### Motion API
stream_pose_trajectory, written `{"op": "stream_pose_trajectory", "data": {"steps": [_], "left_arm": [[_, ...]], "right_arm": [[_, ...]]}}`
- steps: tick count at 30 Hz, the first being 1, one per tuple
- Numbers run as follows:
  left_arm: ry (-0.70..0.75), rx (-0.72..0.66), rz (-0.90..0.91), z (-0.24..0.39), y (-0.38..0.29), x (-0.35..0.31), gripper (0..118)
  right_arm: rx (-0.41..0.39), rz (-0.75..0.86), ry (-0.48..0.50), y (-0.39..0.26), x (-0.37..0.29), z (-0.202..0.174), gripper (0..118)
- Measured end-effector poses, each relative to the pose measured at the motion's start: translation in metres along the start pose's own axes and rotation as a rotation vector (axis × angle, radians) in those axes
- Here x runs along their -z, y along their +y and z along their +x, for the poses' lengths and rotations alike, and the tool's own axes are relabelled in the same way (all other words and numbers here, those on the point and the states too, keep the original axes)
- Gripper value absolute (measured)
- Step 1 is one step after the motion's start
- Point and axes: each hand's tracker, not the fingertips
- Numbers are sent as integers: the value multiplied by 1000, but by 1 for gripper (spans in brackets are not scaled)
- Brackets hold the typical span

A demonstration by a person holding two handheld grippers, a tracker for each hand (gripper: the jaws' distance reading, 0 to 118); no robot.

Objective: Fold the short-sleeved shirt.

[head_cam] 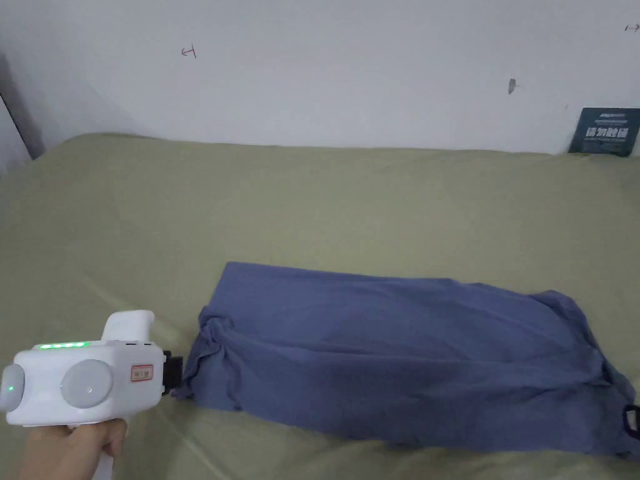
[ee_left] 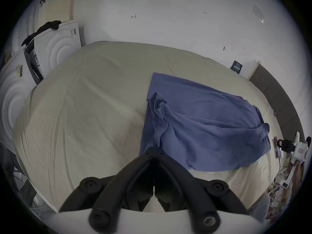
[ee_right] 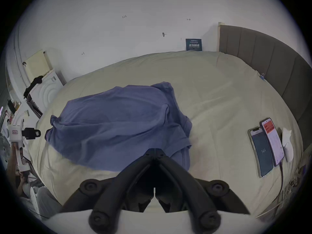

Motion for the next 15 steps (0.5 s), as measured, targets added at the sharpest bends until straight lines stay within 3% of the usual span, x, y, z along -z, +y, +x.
{"op": "stream_pose_trajectory", "data": {"steps": [3, 4, 5, 6, 7, 11, 12, 13, 14, 15], "left_arm": [[-5, 4, -12, 3, 3, 7, 0], [0, 1, -18, 3, 5, 12, 22], [1, -6, -30, 2, 7, 18, 80], [18, -13, -69, 2, 8, 27, 107], [16, -7, -59, 5, 11, 31, 108], [49, 46, -134, 12, 14, 60, 104], [55, 46, -150, 13, 14, 68, 97], [87, 71, -171, 13, 13, 73, 77], [113, 98, -158, 14, 12, 74, 23], [80, 88, -158, 17, 9, 72, 5]], "right_arm": [[-4, -8, 3, -4, 1, 2, 1], [-3, -14, 5, -5, 2, 2, 1], [-5, -20, 2, -6, 3, 3, 1], [-5, -24, 3, -7, 4, 4, 1], [-1, -30, 4, -8, 6, 5, 1], [5, -50, 1, -10, 16, 9, 1], [8, -56, -2, -10, 18, 10, 1], [11, -63, -4, -10, 22, 14, 1], [13, -69, -3, -10, 24, 15, 1], [15, -81, 2, -9, 26, 16, 1]]}}
